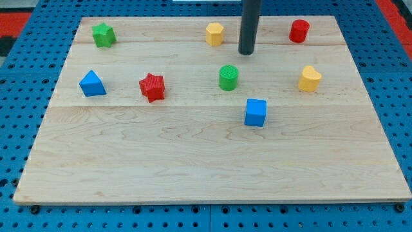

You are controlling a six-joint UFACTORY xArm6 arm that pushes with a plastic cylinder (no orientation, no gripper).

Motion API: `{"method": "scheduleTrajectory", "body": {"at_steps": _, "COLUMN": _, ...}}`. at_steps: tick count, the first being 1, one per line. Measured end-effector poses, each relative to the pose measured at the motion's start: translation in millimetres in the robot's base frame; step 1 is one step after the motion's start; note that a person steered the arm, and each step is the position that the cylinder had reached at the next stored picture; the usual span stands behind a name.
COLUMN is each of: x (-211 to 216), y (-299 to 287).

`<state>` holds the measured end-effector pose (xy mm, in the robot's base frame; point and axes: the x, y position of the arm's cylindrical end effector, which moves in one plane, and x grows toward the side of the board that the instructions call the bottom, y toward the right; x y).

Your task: Move the red star towards the bottom right of the blue cube

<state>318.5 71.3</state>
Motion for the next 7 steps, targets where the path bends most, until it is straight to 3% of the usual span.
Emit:
{"method": "scheduleTrajectory", "body": {"at_steps": 1, "x": 16.3, "y": -9.9}}
{"method": "scheduleTrajectory", "body": {"at_steps": 2, "x": -11.6, "y": -83.0}}
{"method": "scheduleTrajectory", "body": {"at_steps": 3, "x": 15.8, "y": -142.1}}
{"method": "scheduleTrajectory", "body": {"at_steps": 4, "x": 59.5, "y": -161.5}}
{"method": "scheduleTrajectory", "body": {"at_steps": 6, "x": 53.6, "y": -182.8}}
{"method": "scheduleTrajectory", "body": {"at_steps": 7, "x": 90.9, "y": -188.1}}
